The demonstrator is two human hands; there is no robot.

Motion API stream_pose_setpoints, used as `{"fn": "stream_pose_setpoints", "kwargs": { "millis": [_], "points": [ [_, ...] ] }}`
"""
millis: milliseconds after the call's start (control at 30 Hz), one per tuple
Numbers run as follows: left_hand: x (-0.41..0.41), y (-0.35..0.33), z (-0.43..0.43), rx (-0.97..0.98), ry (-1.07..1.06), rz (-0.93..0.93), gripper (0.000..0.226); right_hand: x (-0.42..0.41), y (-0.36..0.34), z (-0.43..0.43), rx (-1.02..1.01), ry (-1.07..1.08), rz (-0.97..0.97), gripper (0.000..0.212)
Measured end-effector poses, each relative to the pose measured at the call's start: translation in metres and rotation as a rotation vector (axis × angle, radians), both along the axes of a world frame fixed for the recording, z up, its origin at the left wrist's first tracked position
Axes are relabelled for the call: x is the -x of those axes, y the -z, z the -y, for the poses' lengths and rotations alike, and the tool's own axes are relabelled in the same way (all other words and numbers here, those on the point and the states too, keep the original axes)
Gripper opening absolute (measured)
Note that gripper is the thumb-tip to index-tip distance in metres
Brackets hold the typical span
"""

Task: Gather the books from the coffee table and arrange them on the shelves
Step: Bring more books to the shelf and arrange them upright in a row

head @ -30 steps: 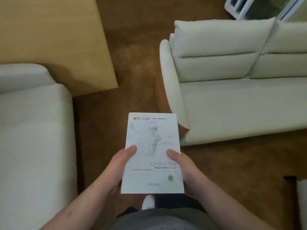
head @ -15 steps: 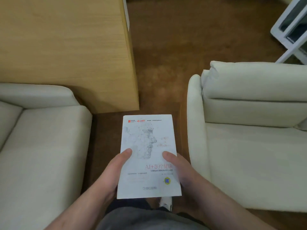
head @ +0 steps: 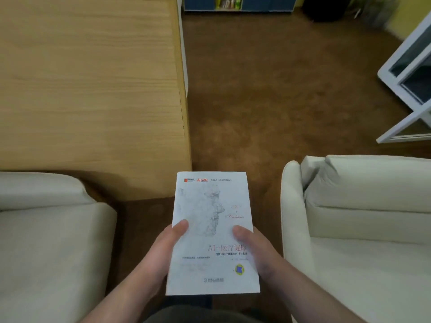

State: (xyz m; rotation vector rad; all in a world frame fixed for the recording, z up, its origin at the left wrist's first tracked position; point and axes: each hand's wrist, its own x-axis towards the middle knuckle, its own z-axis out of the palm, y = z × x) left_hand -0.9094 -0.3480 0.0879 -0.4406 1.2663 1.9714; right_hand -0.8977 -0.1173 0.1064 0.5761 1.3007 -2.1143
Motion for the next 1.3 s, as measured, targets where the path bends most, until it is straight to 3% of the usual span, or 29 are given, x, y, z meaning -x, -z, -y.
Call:
{"fn": "stream_pose_setpoints", "kwargs": {
  "millis": [67,167,300,433,633,833,1100,1300],
  "points": [
    [0.043,-0.003,-0.005,-0.004,-0.005,0.003,0.081,0.034,-0.007,-0.003,-0.013,0.054,-0.013,0.069],
    [0.096,-0.007,-0.023,-0.052,0.037,-0.014,0.071,0.074,-0.017,-0.015,-0.010,0.132,-0.028,0.067],
    [0.175,-0.005,-0.062,-0.033,0.108,0.033,0.086,0.132,-0.015,-0.050,-0.019,0.241,-0.023,0.059],
    [0.263,0.002,-0.117,-0.059,0.208,0.008,0.062,0.200,-0.005,-0.101,-0.006,0.340,-0.021,0.055],
    [0.388,0.002,-0.201,0.086,0.292,-0.038,0.073,0.305,0.002,-0.177,-0.047,0.462,0.028,0.043],
    [0.487,-0.018,-0.278,0.118,0.345,0.003,0.076,0.392,-0.004,-0.245,-0.048,0.496,0.029,0.034],
    [0.616,-0.015,-0.322,0.114,0.342,-0.037,0.054,0.529,0.014,-0.290,-0.067,0.474,0.013,0.058],
    [0.742,-0.003,-0.321,0.015,0.310,0.006,0.083,0.671,0.023,-0.302,-0.068,0.385,0.003,0.034]
  ]
}}
